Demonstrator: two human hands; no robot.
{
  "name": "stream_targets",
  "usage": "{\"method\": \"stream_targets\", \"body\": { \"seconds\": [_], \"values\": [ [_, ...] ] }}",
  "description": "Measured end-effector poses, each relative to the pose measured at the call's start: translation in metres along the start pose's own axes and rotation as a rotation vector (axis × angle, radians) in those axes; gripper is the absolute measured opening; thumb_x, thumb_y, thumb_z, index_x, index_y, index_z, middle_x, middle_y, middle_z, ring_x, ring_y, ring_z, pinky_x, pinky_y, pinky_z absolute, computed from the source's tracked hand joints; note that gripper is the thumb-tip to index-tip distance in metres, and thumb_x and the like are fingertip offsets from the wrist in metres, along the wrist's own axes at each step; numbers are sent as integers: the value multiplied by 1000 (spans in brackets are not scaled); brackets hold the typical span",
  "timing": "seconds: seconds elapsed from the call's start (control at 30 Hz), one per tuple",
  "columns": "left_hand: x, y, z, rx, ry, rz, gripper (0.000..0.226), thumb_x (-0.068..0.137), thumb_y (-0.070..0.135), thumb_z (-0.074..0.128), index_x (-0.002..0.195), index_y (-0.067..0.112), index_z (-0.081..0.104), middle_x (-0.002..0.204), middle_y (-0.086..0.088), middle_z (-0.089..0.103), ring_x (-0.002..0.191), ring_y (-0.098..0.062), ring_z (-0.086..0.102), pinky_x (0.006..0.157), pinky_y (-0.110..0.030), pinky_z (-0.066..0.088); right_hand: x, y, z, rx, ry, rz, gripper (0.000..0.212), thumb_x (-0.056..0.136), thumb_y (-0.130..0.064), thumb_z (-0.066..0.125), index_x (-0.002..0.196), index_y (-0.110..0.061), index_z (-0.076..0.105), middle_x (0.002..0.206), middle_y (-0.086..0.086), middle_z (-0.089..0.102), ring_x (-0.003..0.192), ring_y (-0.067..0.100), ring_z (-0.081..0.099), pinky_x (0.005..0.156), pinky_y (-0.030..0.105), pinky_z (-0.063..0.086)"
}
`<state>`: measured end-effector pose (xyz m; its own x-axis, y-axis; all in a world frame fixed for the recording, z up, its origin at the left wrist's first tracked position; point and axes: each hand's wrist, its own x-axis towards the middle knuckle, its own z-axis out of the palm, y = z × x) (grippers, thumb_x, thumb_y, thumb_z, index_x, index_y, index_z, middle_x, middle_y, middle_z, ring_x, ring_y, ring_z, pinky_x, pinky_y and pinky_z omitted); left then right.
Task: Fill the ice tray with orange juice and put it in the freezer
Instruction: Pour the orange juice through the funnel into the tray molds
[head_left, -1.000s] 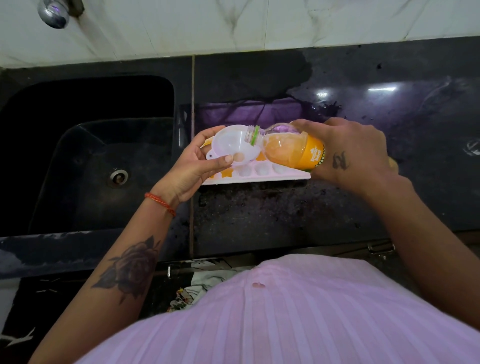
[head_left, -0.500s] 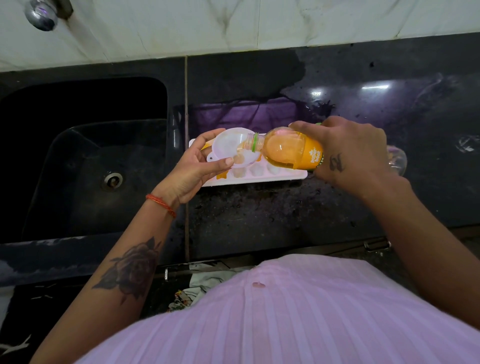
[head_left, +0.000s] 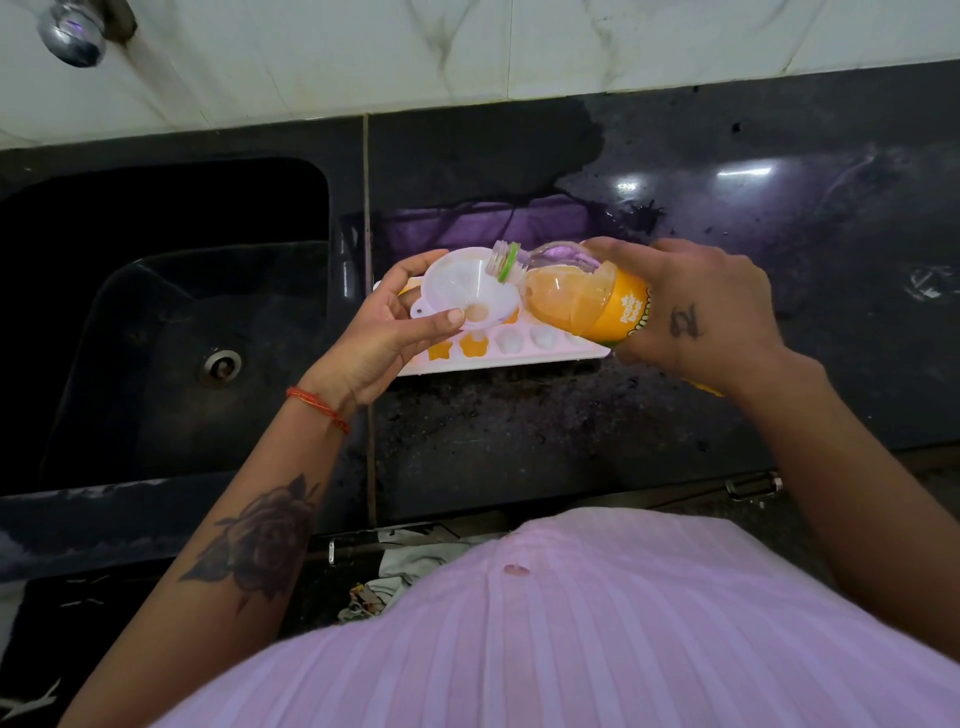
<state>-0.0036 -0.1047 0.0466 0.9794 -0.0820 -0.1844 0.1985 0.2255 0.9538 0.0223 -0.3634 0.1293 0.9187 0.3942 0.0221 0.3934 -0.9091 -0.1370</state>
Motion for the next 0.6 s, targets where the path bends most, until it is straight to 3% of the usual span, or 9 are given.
{"method": "stream_targets", "body": {
  "seconds": [0.4, 0.6],
  "values": [
    [10, -4, 15, 30, -46, -29, 68, 69, 3, 75, 129, 21, 48, 104, 6, 70, 103, -16, 66, 80, -28, 57, -16, 17, 2, -46, 37, 43, 71, 74, -43, 72, 136, -43, 38, 106, 8, 61, 92, 35, 59, 74, 39, 45],
    [12, -5, 22, 50, -62, -28, 70, 69, 5, 71, 132, 18, 45, 99, 12, 72, 99, -11, 67, 88, -35, 54, -17, 22, 3, -144, 65, 51, 70, 75, -35, 72, 135, -46, 37, 105, 8, 60, 89, 38, 59, 67, 35, 33]
  ]
}}
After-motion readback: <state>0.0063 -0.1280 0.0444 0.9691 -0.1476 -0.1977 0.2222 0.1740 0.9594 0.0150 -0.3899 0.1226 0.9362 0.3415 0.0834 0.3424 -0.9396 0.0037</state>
